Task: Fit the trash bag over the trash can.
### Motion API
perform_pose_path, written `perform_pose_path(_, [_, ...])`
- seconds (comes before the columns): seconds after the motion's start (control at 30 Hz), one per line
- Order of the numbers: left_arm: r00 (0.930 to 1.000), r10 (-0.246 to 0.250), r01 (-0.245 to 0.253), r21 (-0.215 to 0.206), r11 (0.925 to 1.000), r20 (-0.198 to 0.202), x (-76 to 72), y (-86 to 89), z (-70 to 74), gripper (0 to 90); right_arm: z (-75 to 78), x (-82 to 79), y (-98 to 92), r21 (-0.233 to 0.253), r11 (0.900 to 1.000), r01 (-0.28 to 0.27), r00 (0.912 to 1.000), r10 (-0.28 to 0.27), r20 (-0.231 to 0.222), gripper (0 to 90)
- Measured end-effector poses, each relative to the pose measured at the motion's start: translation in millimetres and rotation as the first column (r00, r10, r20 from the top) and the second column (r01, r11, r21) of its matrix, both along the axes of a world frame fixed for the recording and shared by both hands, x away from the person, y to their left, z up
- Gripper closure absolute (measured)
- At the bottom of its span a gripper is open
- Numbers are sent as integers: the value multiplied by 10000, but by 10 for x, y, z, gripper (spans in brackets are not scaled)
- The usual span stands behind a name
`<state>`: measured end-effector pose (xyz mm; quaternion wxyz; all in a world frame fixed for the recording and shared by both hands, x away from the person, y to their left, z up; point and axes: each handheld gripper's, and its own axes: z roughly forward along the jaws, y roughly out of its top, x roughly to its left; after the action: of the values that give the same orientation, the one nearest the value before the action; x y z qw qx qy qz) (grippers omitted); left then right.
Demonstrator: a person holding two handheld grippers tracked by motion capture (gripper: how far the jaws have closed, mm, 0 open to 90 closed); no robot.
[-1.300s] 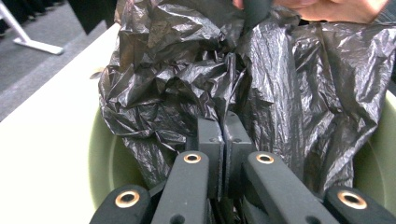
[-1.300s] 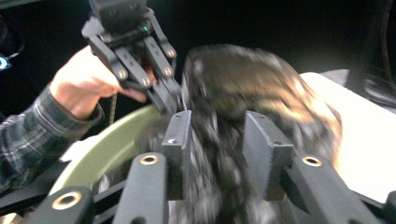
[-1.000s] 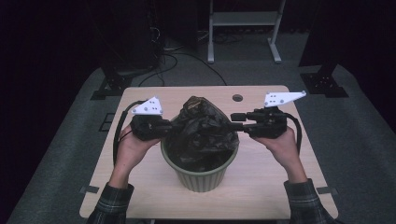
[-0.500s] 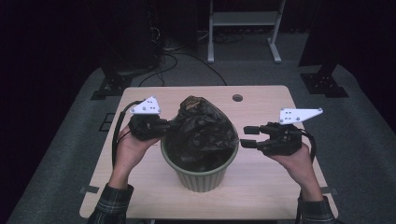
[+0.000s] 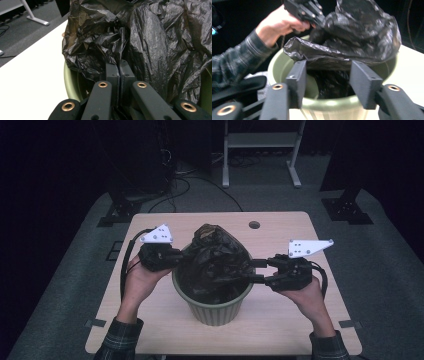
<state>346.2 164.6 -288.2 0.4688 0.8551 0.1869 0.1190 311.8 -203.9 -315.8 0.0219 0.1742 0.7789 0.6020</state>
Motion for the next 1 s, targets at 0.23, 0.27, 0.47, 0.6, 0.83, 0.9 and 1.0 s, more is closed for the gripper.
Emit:
perform_pose_path(0.23, [9998, -193, 193, 41, 9998, -41, -5, -33, -20, 888, 50, 23, 92, 321, 9993, -170, 9982, 151, 577, 891])
perform_pose_path(0.27, [9998, -188, 188, 13, 9998, -59, -3, -29, -23, 889, 55, 22, 99, 346, 9993, -137, 9979, 115, 635, 898])
perform_pose_path(0.47, [9999, -121, 117, -306, 9995, -122, -14, 73, -35, 890, 63, 47, 50, 257, 9995, 195, 9974, -212, 688, 900])
perform_pose_path(0.6, [9998, -128, 119, -566, 9983, -163, -52, 172, -40, 890, 42, 101, -112, 263, 9964, 809, 9950, -823, 560, 900])
perform_pose_path(0.83, [9999, -48, 39, -644, 9979, -130, -105, 266, -48, 890, -26, 235, -474, 227, 9797, 1990, 9794, -1996, 295, 900])
perform_pose_path(0.9, [9999, 20, -31, -668, 9978, -161, -112, 301, -57, 890, -43, 264, -590, 253, 9719, 2339, 9718, -2345, 239, 900])
perform_pose_path(1.0, [9998, 119, -129, -677, 9976, -162, -117, 359, -71, 890, -64, 290, -748, 334, 9607, 2755, 9611, -2761, 130, 900])
